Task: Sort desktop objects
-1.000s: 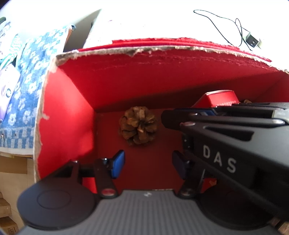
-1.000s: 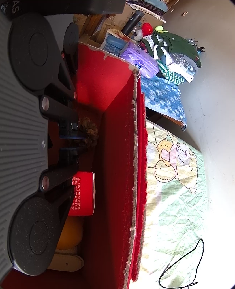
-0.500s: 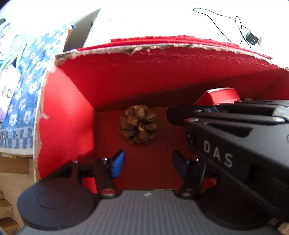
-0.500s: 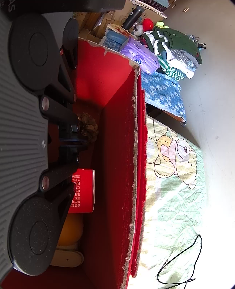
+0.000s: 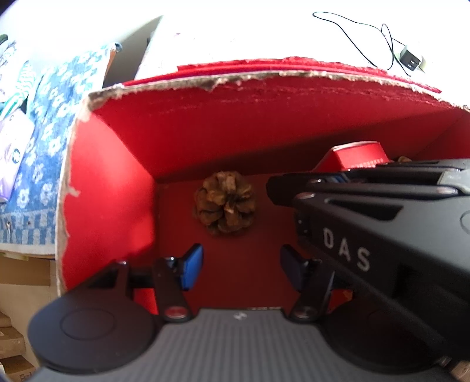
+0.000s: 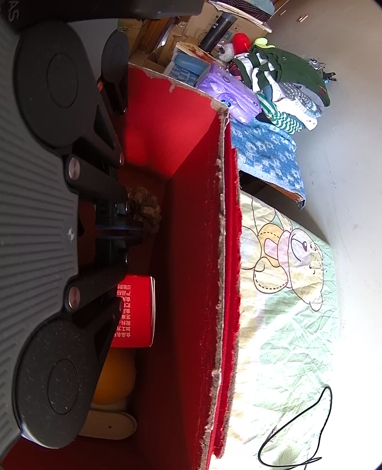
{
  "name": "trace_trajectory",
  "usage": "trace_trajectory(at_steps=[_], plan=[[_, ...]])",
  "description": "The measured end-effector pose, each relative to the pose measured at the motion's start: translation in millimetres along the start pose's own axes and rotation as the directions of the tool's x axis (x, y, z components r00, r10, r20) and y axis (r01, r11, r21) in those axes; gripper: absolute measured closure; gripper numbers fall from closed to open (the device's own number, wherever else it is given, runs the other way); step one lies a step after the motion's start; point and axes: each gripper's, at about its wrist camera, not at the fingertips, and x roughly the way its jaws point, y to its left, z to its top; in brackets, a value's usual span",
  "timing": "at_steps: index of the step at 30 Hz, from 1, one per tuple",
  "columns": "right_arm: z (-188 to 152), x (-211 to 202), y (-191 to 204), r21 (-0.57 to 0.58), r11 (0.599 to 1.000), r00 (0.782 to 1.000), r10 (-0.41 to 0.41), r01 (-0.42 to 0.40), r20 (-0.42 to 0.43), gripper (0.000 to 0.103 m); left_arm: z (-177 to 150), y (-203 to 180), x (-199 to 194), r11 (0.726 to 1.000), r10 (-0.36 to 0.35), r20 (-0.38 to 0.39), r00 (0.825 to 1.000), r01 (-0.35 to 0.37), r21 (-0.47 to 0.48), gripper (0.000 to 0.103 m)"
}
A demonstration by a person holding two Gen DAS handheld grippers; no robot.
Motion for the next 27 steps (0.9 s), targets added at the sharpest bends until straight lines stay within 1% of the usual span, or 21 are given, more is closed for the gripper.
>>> trace_trajectory(at_steps=[5,8,12,14,19,23,27], plan=[[-0.1,-0.2,0.5,-0.001,1.0,1.0,0.001,-0.001,0.0,0.103,-0.2,-0.5,-0.6,1.0,-0.001,-0.003,1.0,0.001,0.007,0.039],[-0.1,0.2,2.5,-0.012,1.0,1.0,-0.005,0.005,-0.002,0.103,-1.3,-3.0,-4.0,1.0,0.006,0.02,1.0,-0.007,0.029,0.039],[0.2,-2.0,4.1,-0.021,0.999,1.0,-0.024,0.024,0.009,0.103,-2.7,-0.6,-10.7,1.0,-0.015,0.051,0.999,0.014,0.022,0.038],[0.3,-3.7,3.1,-0.016,1.0,1.0,-0.021,0.022,0.017,0.1,-3.0,-2.7,-12.0,0.999,-0.007,0.057,0.998,0.005,0.032,0.038],[1.1,-3.5,0.6,-0.005,1.0,1.0,-0.01,0.01,0.022,0.099,-1.7,-3.3,-10.3,0.999,-0.008,0.04,0.999,0.006,0.052,0.037],[0.5,-5.1,-2.3,0.014,1.0,1.0,0.004,-0.004,0.029,0.099,-3.0,-7.1,-9.9,0.998,0.006,0.043,0.999,-0.008,0.06,0.037],[0.5,-5.6,-1.8,0.008,1.0,1.0,-0.002,0.001,0.03,0.099,-2.5,-9.1,-9.2,0.998,0.017,0.052,0.999,-0.02,0.058,0.037]])
